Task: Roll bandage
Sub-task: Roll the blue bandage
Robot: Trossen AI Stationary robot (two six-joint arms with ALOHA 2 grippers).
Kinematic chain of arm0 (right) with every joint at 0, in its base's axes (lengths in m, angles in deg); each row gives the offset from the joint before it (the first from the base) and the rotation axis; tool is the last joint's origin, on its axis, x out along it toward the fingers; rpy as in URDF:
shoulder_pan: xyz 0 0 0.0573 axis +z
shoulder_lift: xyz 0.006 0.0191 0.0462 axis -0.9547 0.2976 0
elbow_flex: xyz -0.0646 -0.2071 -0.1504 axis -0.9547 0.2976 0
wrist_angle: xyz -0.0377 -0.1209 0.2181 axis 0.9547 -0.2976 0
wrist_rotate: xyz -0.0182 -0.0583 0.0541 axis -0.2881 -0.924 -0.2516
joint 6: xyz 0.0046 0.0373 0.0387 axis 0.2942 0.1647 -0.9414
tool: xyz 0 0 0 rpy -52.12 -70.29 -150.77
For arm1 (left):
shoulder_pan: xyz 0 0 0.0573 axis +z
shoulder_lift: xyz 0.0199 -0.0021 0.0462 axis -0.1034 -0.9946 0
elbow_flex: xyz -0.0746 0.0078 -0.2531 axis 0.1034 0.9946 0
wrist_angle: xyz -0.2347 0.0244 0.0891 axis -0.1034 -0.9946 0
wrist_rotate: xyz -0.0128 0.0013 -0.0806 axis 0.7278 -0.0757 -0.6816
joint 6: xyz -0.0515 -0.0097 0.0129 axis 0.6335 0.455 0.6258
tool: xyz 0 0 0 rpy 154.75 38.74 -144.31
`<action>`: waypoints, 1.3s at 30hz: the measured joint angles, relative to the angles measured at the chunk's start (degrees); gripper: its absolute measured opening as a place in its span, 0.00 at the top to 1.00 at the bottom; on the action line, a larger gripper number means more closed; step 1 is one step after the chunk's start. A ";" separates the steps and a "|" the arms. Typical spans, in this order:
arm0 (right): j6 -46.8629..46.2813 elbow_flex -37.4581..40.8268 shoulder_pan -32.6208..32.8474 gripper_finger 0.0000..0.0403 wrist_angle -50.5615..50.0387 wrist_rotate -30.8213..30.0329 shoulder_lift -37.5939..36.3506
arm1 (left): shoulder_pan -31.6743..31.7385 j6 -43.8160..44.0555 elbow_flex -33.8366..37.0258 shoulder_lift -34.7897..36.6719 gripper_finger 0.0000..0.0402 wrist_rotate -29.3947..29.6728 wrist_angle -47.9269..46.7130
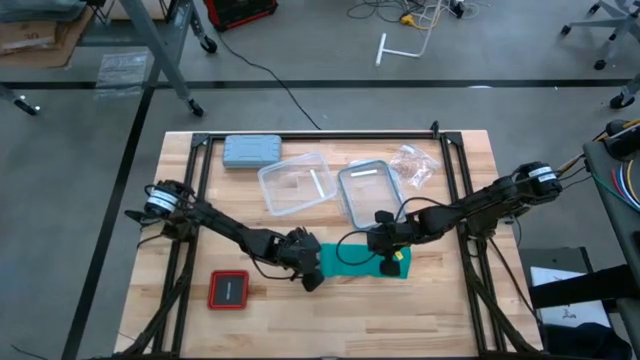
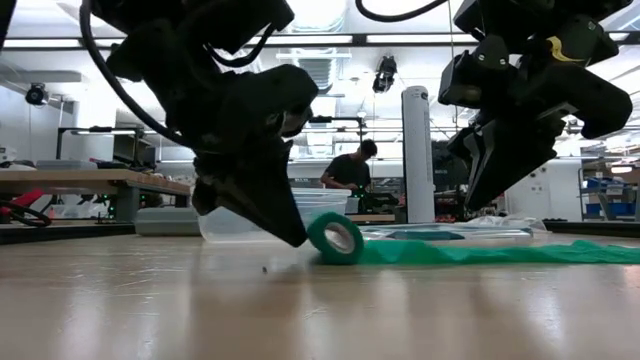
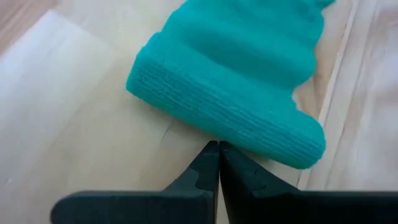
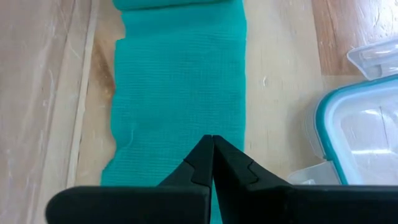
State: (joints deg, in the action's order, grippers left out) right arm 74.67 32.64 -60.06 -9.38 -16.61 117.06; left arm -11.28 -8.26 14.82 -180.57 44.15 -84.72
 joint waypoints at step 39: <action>1.11 0.04 -0.07 0.99 3.23 -2.98 -0.02 | 3.55 -3.92 -0.04 -0.07 0.99 -2.55 9.91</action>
State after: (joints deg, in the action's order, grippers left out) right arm 75.78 32.68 -60.13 -6.15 -19.59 117.04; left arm -7.74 -12.18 14.78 -180.64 41.61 -74.82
